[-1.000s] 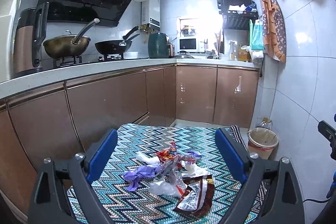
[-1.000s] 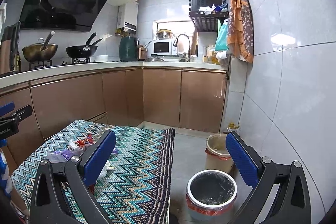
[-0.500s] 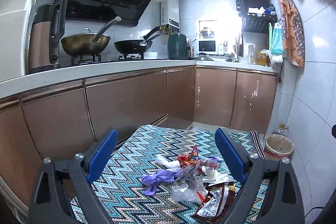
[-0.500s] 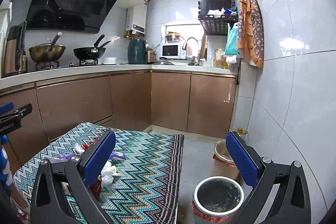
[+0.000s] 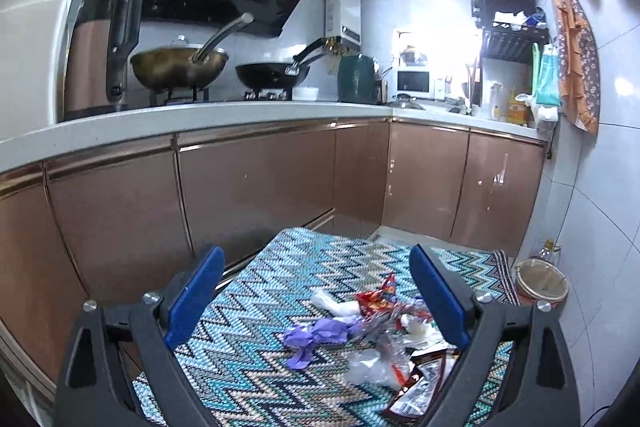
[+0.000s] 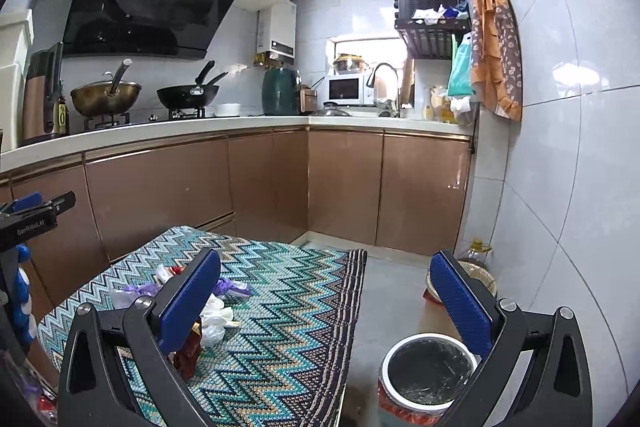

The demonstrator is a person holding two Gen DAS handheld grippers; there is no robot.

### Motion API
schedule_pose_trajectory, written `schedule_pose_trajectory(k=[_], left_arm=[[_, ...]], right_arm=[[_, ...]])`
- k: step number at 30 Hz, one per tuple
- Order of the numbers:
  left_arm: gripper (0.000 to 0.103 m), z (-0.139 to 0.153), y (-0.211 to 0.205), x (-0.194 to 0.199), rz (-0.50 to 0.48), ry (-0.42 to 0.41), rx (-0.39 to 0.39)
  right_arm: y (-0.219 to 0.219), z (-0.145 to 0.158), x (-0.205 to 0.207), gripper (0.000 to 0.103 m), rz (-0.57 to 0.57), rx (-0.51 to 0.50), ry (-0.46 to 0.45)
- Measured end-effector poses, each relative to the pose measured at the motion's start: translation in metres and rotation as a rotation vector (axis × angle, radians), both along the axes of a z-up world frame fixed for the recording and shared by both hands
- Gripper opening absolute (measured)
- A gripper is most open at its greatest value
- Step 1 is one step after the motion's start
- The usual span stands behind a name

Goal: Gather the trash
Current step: 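Grasp the brown snack wrapper with the right tool while the left tool grasps the clear plastic bag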

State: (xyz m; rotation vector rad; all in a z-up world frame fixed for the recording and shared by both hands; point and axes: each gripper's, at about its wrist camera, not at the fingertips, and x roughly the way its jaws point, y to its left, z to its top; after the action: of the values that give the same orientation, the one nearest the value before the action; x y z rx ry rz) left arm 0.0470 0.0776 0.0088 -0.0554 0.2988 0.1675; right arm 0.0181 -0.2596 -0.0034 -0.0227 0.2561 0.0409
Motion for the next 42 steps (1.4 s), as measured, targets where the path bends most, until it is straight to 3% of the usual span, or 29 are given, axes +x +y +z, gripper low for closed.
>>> schedule_pose_trajectory(k=[6, 15, 21, 26, 33, 36, 38, 42], left_arm=[[0.094, -0.004, 0.032, 0.01, 0.003, 0.067, -0.058], [0.094, -0.032, 0.051, 0.03, -0.103, 0.162, -0.107], [0.093, -0.077, 0.037, 0.049, -0.326, 0.313, -0.174], [0.093, -0.113, 0.028, 0.069, -0.373, 0.408, -0.228], [0.091, -0.145, 0.029, 0.101, -0.384, 0.493, -0.317], [0.08, -0.155, 0.028, 0.11, -0.39, 0.518, -0.329], [0.062, -0.162, 0.028, 0.116, -0.402, 0.542, -0.351], [0.044, -0.171, 0.025, 0.123, -0.417, 0.568, -0.364]], right_arm=[[0.008, -0.007, 0.002, 0.103, 0.019, 0.02, 0.023], [0.033, -0.023, 0.018, 0.098, 0.109, 0.033, 0.108], [0.054, -0.058, 0.05, 0.083, 0.252, 0.097, 0.273], [0.08, -0.101, 0.078, 0.071, 0.369, 0.153, 0.429], [0.103, -0.148, 0.107, 0.067, 0.471, 0.238, 0.605], [0.108, -0.16, 0.116, 0.066, 0.492, 0.25, 0.641], [0.112, -0.166, 0.12, 0.062, 0.505, 0.251, 0.657], [0.116, -0.176, 0.133, 0.056, 0.527, 0.265, 0.691]])
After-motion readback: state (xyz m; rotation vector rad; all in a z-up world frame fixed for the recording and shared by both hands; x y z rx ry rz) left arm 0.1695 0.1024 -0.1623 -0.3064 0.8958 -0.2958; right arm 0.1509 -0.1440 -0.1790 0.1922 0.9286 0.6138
